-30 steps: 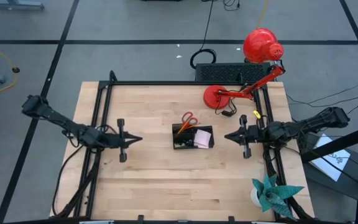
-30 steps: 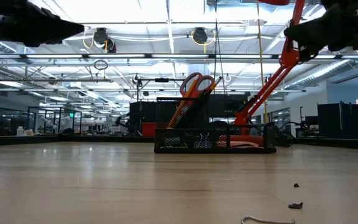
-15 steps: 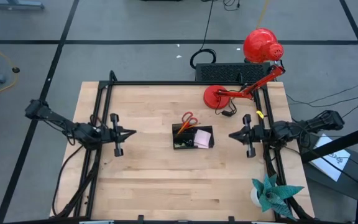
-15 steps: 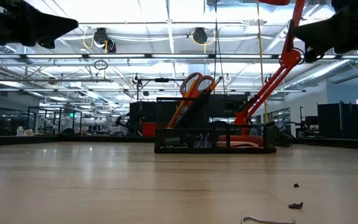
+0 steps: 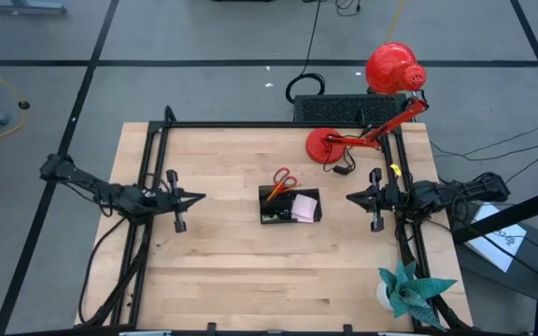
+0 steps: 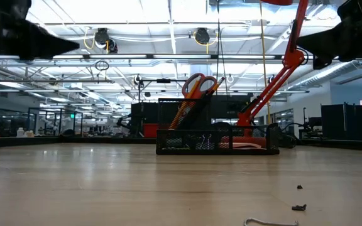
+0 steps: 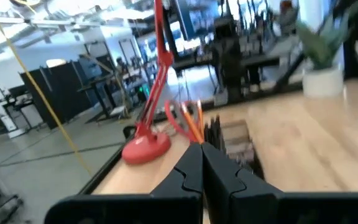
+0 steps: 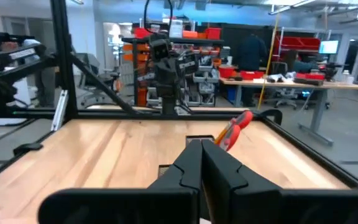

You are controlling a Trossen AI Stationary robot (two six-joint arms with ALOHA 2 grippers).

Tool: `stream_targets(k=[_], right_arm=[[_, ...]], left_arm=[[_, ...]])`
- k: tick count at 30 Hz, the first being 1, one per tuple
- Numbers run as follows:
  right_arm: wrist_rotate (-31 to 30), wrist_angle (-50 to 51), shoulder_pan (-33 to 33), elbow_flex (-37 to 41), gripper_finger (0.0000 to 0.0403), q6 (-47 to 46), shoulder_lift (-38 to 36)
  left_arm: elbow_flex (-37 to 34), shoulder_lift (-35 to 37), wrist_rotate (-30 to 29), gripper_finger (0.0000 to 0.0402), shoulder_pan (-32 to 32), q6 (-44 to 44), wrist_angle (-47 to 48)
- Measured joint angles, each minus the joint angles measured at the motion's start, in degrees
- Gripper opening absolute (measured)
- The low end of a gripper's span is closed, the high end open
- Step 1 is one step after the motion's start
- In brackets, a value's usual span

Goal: Pick and place office supplies into organizer
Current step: Return to Home Position

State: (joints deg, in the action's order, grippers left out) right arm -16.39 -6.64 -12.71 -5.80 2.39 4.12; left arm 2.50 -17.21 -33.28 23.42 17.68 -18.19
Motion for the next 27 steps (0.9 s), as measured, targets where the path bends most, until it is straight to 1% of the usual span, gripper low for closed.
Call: stream_targets(k=[4, 6, 10, 15, 21, 27], right_arm=[[0.84, 1.31, -0.13, 0.02, 0.0000, 0.28, -2.36], [1.66, 1.00, -0.14, 0.25, 0.0000, 0.51, -3.25], [3.14, 0.49, -0.13, 1.82, 0.0000, 0.48, -4.07], [3.03, -0.04, -0.08, 2.23, 0.0000, 0.63, -4.03], [3.14, 0.00, -0.09, 2.45, 0.0000, 0.85, -4.01], [3.10, -0.23, -0.09, 2.53, 0.0000, -0.11, -4.00]], left_arm=[[0.00, 2.46, -0.26, 0.0001, 0.00, -0.95, 7.75], [0.00, 3.45, -0.06, 0.0001, 0.00, -1.63, 9.12], [0.00, 4.72, 2.17, 0.0001, 0.00, -1.72, 11.01], [0.00, 6.14, 1.47, 0.0001, 0.00, -3.93, 17.69], [0.00, 7.52, 1.75, 0.0001, 0.00, -4.29, 18.13], [0.02, 7.41, 2.53, 0.0001, 0.00, -4.77, 19.85]])
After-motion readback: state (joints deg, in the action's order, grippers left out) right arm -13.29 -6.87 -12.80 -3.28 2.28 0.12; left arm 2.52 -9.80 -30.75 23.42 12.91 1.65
